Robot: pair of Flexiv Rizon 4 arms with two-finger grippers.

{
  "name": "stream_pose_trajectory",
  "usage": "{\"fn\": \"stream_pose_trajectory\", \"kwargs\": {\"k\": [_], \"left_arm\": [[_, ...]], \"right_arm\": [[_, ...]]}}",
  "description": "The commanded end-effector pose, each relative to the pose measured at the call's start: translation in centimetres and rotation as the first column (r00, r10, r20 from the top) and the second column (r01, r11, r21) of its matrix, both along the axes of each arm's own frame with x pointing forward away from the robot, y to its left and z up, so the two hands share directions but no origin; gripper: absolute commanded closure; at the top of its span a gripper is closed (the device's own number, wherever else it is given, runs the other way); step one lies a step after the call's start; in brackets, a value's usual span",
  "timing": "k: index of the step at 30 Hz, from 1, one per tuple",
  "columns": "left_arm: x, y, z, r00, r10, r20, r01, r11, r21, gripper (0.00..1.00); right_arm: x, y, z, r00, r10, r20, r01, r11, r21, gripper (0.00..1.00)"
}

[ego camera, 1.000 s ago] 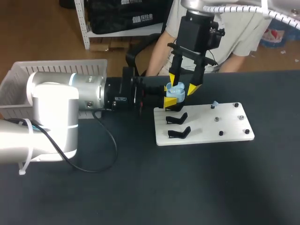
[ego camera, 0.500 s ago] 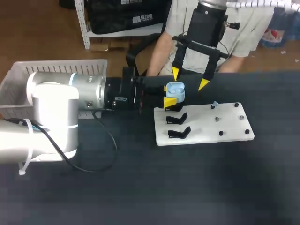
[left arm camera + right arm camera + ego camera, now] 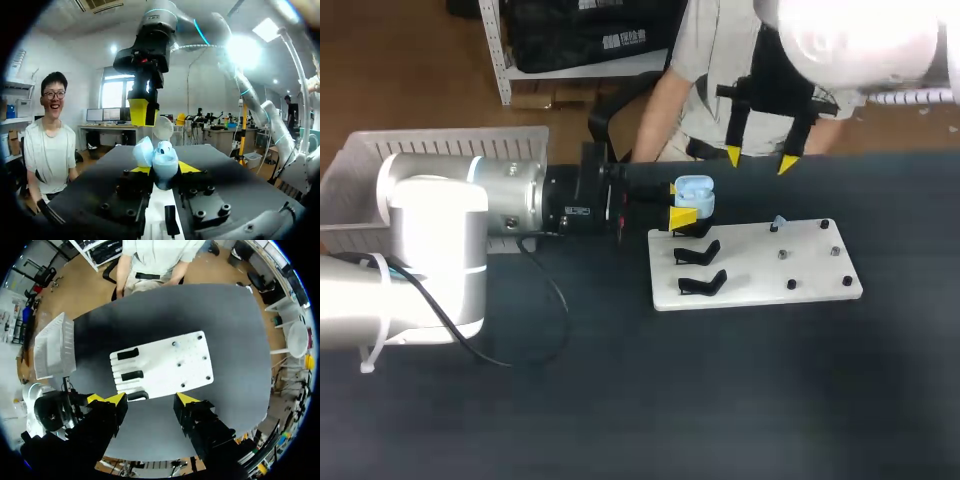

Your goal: Pick up each earbud case from the left stands, insert the matching earbuds, close the lid, and place the case in the box.

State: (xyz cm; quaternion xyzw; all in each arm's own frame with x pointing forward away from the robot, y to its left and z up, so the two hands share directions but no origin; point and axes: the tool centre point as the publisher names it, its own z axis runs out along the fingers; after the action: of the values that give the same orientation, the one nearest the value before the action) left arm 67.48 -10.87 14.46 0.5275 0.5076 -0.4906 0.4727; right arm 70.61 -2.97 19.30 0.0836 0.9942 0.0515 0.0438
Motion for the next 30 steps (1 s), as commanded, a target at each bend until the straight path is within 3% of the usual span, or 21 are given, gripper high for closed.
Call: {"fn": "stream_pose_trajectory", "kwargs": {"k": [1, 6, 13, 21, 30], "left_arm": [[-0.2, 0.0, -0.1, 1.000, 0.007, 0.004, -0.007, 1.000, -0.003, 1.00], [-0.2, 0.0, -0.1, 1.000, 0.007, 0.004, -0.007, 1.000, -0.003, 1.00], [-0.2, 0.0, -0.1, 1.000, 0.007, 0.004, -0.007, 1.000, -0.003, 1.00], [-0.2, 0.0, -0.1, 1.000, 0.007, 0.004, -0.007, 1.000, -0.003, 1.00], [-0.2, 0.0, -0.1, 1.000, 0.007, 0.004, -0.007, 1.000, -0.003, 1.00]], "right_arm": [[1.2, -1.4, -1.8, 0.997, 0.025, 0.079, -0.024, 1.000, -0.018, 0.41], [3.2, -2.7, -3.3, 0.998, 0.044, 0.051, -0.044, 0.999, 0.002, 0.42], [5.6, -4.3, -6.2, 0.999, 0.039, -0.034, -0.039, 0.999, -0.005, 0.51], [6.7, -4.9, -9.3, 0.996, 0.040, -0.081, -0.042, 0.999, -0.027, 0.49], [7.1, -5.9, -11.6, 0.993, 0.034, -0.116, -0.037, 0.999, -0.028, 0.54]]}}
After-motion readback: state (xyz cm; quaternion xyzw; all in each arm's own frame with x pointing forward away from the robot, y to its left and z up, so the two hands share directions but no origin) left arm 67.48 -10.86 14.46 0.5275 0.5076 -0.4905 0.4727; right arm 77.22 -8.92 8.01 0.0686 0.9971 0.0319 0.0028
